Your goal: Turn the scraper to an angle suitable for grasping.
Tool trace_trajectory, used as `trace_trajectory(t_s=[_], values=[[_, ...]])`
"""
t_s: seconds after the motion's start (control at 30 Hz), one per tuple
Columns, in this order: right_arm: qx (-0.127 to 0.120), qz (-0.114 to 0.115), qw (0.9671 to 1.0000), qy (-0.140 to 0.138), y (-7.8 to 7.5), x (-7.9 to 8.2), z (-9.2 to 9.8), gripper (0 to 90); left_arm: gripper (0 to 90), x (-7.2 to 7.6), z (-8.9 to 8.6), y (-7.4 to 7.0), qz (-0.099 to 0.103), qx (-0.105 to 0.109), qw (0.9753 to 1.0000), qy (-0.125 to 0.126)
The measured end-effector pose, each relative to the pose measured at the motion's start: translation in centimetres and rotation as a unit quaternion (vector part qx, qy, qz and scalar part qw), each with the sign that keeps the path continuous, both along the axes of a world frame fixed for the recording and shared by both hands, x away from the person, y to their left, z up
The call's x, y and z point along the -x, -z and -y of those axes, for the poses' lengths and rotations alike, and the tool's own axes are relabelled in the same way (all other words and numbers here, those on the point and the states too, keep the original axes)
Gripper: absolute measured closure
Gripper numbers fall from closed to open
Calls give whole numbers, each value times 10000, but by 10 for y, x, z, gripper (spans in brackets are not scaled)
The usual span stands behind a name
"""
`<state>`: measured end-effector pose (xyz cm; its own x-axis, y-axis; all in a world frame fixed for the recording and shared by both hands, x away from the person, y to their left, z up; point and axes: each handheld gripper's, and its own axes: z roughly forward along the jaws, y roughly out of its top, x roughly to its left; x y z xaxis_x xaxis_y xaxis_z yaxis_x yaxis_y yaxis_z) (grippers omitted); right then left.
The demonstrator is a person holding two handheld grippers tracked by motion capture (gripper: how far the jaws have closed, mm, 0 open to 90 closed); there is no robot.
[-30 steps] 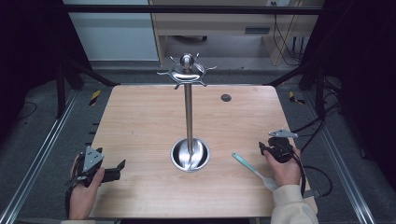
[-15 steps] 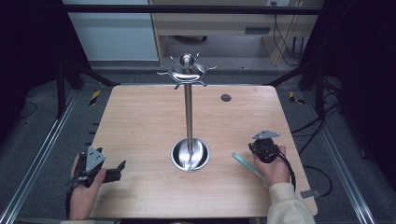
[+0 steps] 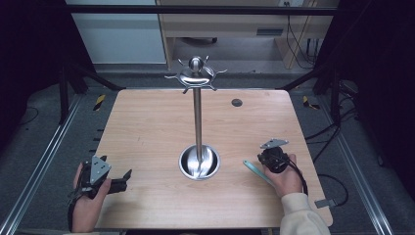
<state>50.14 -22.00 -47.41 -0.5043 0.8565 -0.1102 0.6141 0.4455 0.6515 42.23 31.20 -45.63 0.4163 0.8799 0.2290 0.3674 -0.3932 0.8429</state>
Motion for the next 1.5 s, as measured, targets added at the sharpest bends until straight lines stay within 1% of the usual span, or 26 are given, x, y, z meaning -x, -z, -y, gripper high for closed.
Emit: trace_trajectory(t_s=[0.1, 0.17, 0.23, 0.27, 0.43, 0.5, 0.53, 0.6, 0.63, 0.8, 0.87, 0.9, 0.93, 0.97, 1.03, 1.07, 1.1, 1.13, 1.17, 1.2, 1.23, 1.33, 1.37, 1.4, 1.43, 1.5], values=[[44, -61, 9999, -125, 2, -1, -6, 900, 30, 0, 0, 0, -7, 16, 10000, 7], [143, -125, 9995, -259, 4, 0, -12, 900, 30, 0, 0, 0, -5, -12, 10000, 22], [163, -147, 9994, -281, 4, 0, -13, 900, 30, 0, 1, 0, 13, -16, 10000, 24], [204, -153, 9990, -355, 6, 1, -15, 900, 30, 1, 1, -1, 19, -23, 10000, 35], [270, -231, 9985, -416, 7, 2, -16, 900, 29, 1, 3, -2, 40, -57, 10000, 62], [243, -256, 9985, -422, 8, 2, -17, 900, 29, 1, 3, -2, 36, -53, 9999, 80], [209, -299, 9982, -479, 8, 3, -18, 900, 29, 0, 3, -1, 33, -53, 9999, 83], [217, -297, 9980, -514, 8, 3, -18, 900, 29, 0, 3, -1, 15, -56, 9999, 102], [172, -316, 9979, -540, 8, 4, -18, 900, 29, 0, 3, -1, 6, -52, 9999, 112], [17, -417, 9963, -758, 9, 13, -19, 900, 30, 0, 5, -1, 19, -38, 9999, 153], [13, -465, 9949, -896, 8, 20, -21, 900, 30, 0, 6, -1, 14, -33, 9999, 154], [13, -465, 9949, -896, 8, 20, -21, 900, 30, 0, 6, -1, 9, -27, 9999, 160], [-1, -515, 9931, -1054, 7, 25, -23, 900, 29, -1, 6, -1, 8, -24, 9999, 164], [1, -532, 9924, -1111, 7, 26, -24, 900, 29, -1, 7, -1, 9, -14, 9999, 166], [-22, -535, 9921, -1133, 6, 27, -25, 900, 29, -1, 7, -1, 6, 3, 9998, 188], [43, -521, 9909, -1238, 3, 27, -27, 900, 29, -1, 7, -1, 2, 6, 9998, 187], [43, -521, 9909, -1238, 3, 27, -27, 900, 29, -1, 7, -1, -11, 25, 9998, 188], [151, -547, 9898, -1306, 1, 27, -28, 900, 29, -1, 8, 0, -20, 29, 9998, 202], [321, -649, 9874, -1404, -1, 30, -33, 894, 29, -1, 8, 0, -24, 11, 9998, 214], [385, -709, 9866, -1421, -3, 32, -34, 885, 30, -1, 9, 0, -8, -21, 9998, 219], [385, -709, 9866, -1421, -3, 32, -34, 885, 29, -1, 9, 0, -8, -21, 9998, 219], [592, -858, 9817, -1595, -12, 32, -38, 852, 30, 0, 10, -1, 0, -20, 9997, 239], [592, -858, 9817, -1595, -12, 32, -38, 852, 30, 1, 10, -1, -7, -29, 9997, 248], [644, -884, 9804, -1638, -13, 32, -39, 840, 29, 1, 11, 0, -4, -33, 9997, 252], [771, -906, 9787, -1676, -16, 31, -40, 819, 30, 1, 12, 0, 5, -30, 9997, 259], [878, -1026, 9758, -1721, -20, 28, -42, 787, 30, 1, 13, 0, 9, -33, 9996, 291]])
